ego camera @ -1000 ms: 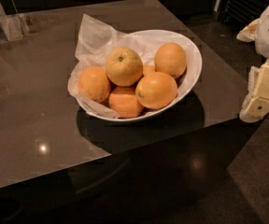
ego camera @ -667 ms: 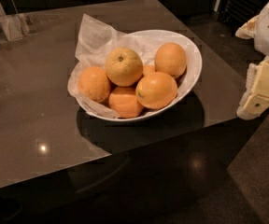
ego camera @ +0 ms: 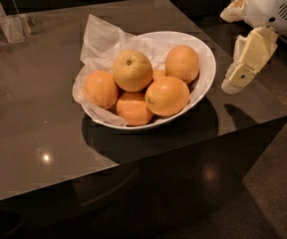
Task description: Pick orange from white bowl
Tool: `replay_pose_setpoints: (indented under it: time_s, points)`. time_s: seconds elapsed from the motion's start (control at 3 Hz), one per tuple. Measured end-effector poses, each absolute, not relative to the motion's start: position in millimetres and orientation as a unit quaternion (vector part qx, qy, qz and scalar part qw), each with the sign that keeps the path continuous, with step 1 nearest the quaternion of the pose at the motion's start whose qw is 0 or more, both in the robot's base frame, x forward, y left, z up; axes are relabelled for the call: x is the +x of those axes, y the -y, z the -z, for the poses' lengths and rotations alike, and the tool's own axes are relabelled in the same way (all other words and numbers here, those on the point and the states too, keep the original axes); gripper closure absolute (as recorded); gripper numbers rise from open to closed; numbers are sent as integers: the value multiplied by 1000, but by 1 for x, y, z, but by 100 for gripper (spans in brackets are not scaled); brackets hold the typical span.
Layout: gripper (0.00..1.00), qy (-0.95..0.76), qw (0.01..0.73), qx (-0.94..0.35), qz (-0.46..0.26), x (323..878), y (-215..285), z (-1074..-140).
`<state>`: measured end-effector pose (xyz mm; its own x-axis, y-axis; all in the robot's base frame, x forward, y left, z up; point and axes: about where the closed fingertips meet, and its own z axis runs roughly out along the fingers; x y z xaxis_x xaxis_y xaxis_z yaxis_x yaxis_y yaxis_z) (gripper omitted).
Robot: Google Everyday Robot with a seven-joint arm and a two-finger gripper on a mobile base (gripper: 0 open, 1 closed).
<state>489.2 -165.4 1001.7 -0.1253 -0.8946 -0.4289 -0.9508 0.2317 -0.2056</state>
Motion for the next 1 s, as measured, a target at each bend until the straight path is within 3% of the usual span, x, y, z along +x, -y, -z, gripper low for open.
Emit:
replay_pose_setpoints:
  time_s: [0.33,1.0]
  points:
    - [0,-724,272,-621,-127,517,135,-1012]
    - [0,-718,301,-612,-139,517,131,-1017]
